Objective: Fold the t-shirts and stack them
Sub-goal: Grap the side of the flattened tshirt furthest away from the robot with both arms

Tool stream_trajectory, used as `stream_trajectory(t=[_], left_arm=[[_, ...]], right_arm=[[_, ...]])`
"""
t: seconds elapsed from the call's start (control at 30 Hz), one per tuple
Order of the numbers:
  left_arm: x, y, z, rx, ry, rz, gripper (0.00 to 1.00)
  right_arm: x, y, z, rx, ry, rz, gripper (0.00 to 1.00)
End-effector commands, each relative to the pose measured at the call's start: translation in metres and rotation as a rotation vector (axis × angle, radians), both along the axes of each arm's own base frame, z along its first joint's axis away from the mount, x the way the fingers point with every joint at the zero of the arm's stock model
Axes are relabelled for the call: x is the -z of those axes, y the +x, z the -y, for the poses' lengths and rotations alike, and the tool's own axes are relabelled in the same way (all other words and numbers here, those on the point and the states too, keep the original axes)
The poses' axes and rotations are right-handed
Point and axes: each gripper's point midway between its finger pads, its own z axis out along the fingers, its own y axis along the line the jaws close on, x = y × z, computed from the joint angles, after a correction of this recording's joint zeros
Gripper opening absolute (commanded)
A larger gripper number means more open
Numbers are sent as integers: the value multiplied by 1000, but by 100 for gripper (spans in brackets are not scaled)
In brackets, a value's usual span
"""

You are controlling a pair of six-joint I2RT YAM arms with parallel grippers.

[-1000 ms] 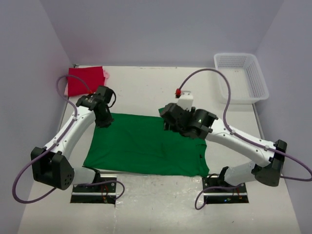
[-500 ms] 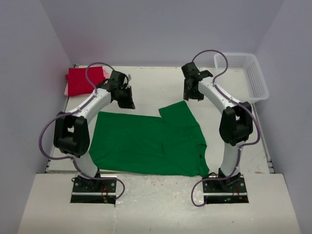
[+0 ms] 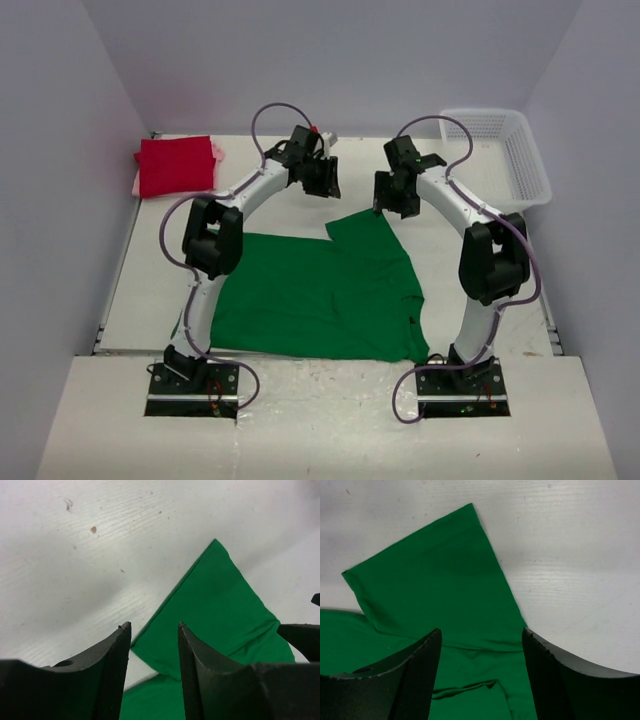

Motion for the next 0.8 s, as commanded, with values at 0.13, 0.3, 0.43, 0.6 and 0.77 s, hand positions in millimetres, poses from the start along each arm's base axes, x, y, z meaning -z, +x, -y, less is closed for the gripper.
stream_trajectory(t=[0.13, 0.3, 0.43, 0.6, 0.77], left_arm=[[8, 9, 44, 147, -83, 39, 44], [23, 5, 60, 217, -120, 44, 46], [26, -2, 74, 270, -183, 27, 48], [41, -17, 92, 311, -218, -31, 49], [65, -25, 98, 285, -203, -99, 48]], right_arm=[[-13, 2, 3, -4, 89, 39, 68], [-13, 2, 9, 4, 105, 38, 68], [-11, 3, 13, 17, 107, 38, 69], [-5, 6, 13, 26, 129, 20, 70], [-6, 11, 12, 25, 135, 5, 70]])
